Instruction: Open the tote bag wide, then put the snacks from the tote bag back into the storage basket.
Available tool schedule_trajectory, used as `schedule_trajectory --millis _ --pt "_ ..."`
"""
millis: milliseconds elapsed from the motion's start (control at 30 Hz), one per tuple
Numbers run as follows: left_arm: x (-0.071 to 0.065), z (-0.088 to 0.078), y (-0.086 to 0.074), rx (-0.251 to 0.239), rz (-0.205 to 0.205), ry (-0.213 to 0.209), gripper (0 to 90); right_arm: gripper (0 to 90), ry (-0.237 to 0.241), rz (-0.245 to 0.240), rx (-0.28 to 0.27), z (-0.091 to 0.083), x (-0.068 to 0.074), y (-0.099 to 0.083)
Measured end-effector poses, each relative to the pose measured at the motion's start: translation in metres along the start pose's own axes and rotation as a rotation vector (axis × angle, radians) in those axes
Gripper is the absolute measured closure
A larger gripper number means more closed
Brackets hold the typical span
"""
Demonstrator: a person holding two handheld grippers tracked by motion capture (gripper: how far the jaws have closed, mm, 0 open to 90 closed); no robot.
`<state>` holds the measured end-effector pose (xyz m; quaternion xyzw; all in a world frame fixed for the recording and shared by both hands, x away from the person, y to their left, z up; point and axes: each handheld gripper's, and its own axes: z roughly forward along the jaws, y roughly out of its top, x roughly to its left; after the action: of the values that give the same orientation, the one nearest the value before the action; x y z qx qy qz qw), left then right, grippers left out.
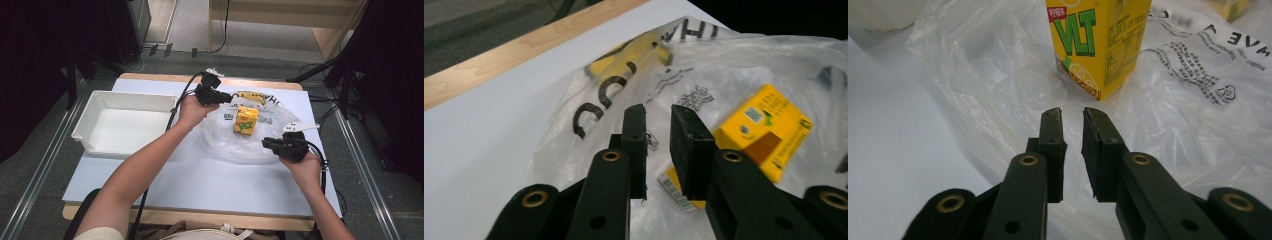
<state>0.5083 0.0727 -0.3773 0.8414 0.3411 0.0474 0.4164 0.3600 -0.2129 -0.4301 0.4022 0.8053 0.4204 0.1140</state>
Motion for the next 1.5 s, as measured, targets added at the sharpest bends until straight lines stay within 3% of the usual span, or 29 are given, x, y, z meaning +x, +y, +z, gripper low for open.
schedule_trajectory --millis 100,267,433,633,867,967,1133,1500 --pt "-0.004 -0.001 -0.003 0.008 0.004 -0.011 73.3 77.4 0.013 0.024 -0.009 -0.002 0.002 0.001" --pt "-0.008 -0.003 -0.010 0.008 0.011 -0.039 64.4 70.5 0.006 0.017 -0.004 -0.003 0.009 -0.001" --pt "-0.010 -0.008 -0.018 0.000 0.011 -0.048 54.7 57.4 0.011 0.034 -0.022 -0.006 0.013 -0.005" --pt "-0.012 -0.011 -0.025 0.001 0.032 -0.054 47.0 48.7 0.015 0.034 -0.017 -0.006 0.011 -0.008" --pt "-0.014 -0.013 -0.034 -0.021 0.061 -0.074 41.4 47.3 0.026 0.024 -0.019 -0.007 0.014 -0.013" --pt "-0.016 -0.011 -0.037 -0.016 0.095 -0.078 39.0 47.3 0.028 0.017 -0.015 -0.008 0.016 -0.014" --pt "-0.020 -0.008 -0.038 0.001 0.100 -0.106 36.7 47.5 0.025 0.015 -0.026 -0.011 0.017 -0.016" --pt "-0.027 0.006 -0.039 -0.022 0.145 -0.132 31.6 47.6 0.036 0.020 0.000 -0.007 0.013 -0.020"
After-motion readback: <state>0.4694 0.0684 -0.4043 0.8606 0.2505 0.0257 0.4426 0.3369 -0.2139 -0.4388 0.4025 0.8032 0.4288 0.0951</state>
